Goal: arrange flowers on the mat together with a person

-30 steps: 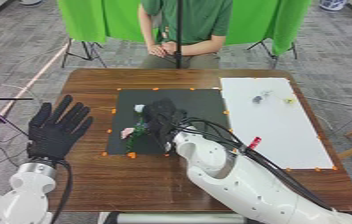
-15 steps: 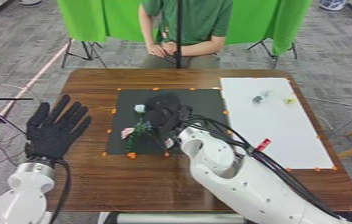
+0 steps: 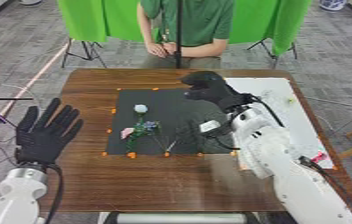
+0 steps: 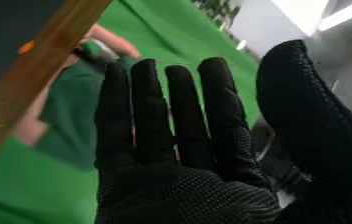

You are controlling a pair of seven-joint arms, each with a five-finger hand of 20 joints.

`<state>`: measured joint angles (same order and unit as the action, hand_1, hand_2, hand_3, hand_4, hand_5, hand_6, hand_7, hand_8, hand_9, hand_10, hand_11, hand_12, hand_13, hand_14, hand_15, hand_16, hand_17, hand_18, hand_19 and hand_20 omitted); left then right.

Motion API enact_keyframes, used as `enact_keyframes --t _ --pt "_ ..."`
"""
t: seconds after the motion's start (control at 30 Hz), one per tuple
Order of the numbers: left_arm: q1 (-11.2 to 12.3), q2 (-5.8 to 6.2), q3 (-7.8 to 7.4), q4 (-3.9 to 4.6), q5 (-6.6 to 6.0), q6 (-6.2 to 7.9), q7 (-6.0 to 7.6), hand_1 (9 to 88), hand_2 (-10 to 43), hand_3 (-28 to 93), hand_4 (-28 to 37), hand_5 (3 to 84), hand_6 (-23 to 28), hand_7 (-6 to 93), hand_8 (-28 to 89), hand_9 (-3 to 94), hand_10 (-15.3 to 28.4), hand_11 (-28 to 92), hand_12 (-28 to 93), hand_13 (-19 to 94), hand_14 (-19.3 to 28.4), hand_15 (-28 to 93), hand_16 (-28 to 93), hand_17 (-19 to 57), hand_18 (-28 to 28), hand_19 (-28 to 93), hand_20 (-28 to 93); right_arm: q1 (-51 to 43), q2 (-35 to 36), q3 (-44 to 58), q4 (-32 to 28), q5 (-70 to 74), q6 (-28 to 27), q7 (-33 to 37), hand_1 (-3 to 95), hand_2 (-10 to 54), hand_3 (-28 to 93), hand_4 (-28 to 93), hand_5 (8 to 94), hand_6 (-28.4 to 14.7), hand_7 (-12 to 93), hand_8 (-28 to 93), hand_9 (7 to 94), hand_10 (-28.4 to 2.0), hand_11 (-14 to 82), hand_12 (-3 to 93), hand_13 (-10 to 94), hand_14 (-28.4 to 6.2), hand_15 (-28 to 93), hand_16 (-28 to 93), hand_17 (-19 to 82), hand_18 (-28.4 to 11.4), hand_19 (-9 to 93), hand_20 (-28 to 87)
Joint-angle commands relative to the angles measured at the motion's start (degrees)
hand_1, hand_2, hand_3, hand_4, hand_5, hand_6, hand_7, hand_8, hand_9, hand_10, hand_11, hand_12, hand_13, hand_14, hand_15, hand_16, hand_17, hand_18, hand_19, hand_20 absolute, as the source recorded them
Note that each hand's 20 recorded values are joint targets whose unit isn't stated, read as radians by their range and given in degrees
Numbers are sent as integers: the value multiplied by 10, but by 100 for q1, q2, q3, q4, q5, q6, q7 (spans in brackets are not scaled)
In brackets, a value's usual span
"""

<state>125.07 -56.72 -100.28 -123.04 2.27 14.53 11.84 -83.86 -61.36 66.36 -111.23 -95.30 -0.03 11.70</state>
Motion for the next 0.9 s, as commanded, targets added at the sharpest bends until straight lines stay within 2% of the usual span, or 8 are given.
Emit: enact_keyframes --t 0.03,0.13,0.23,0.33,0.53,0.7,0.73,0.9 --pt "231 -100 -89 -62 -151 -86 145 262 156 642 -283 413 66 84 -91 378 156 199 71 282 151 312 -83 -56 145 352 139 -1612 451 1341 -343 2369 374 92 368 -58 824 -280 457 -10 267 -170 447 -105 134 138 374 -88 258 118 186 -136 445 128" --pt "266 -126 -108 -74 -129 -89 159 274 168 595 -283 414 66 83 -91 382 154 198 71 282 151 310 -81 -56 146 350 139 -2008 374 1782 -456 2535 432 52 360 -65 822 -279 459 -13 262 -170 449 -106 132 138 374 -90 254 119 184 -136 435 129" --pt "348 -133 -173 -114 -37 -81 116 251 161 637 -283 415 66 82 -90 385 151 196 72 282 151 307 -80 -56 146 349 140 -2235 251 2082 -397 2544 456 -66 351 -71 819 -276 457 -13 255 -168 447 -106 126 136 372 -91 246 120 180 -137 427 131" --pt "363 -139 -186 -126 -39 -81 109 249 153 657 -283 415 66 82 -90 386 151 194 72 283 150 307 -79 -56 146 348 140 -2519 149 2395 -494 2524 584 -123 345 -76 821 -273 452 -12 249 -165 443 -107 120 137 369 -92 237 123 174 -139 421 133" --pt "446 -111 -263 -159 -27 -75 124 252 147 668 -283 415 65 83 -90 387 148 196 74 283 150 308 -79 -56 146 348 141 -2924 111 2851 -693 2481 465 -133 346 -83 814 -269 447 -13 240 -159 437 -105 112 140 363 -93 225 133 172 -139 411 141" --pt "446 -154 -276 -158 1 -51 116 251 137 687 -283 415 64 84 -90 389 147 197 74 284 149 308 -79 -56 146 348 141 -3059 86 3049 -819 2469 429 -199 345 -85 813 -268 444 -15 235 -156 431 -106 107 142 360 -94 219 140 170 -139 406 145" --pt "487 -166 -282 -184 -18 -19 150 253 136 688 -283 415 64 84 -90 388 147 197 74 284 149 308 -79 -55 146 348 141 -3053 83 3079 -831 2447 394 -201 346 -86 813 -268 444 -15 234 -155 431 -105 107 143 359 -94 219 141 170 -139 405 146" --pt "449 -148 -249 -157 -19 -45 124 256 133 693 -283 415 64 86 -91 386 148 196 73 284 149 307 -80 -55 146 348 141 -3139 67 3218 -944 2370 559 -326 349 -91 814 -268 441 -15 231 -152 428 -105 105 143 359 -93 215 144 170 -139 403 149"
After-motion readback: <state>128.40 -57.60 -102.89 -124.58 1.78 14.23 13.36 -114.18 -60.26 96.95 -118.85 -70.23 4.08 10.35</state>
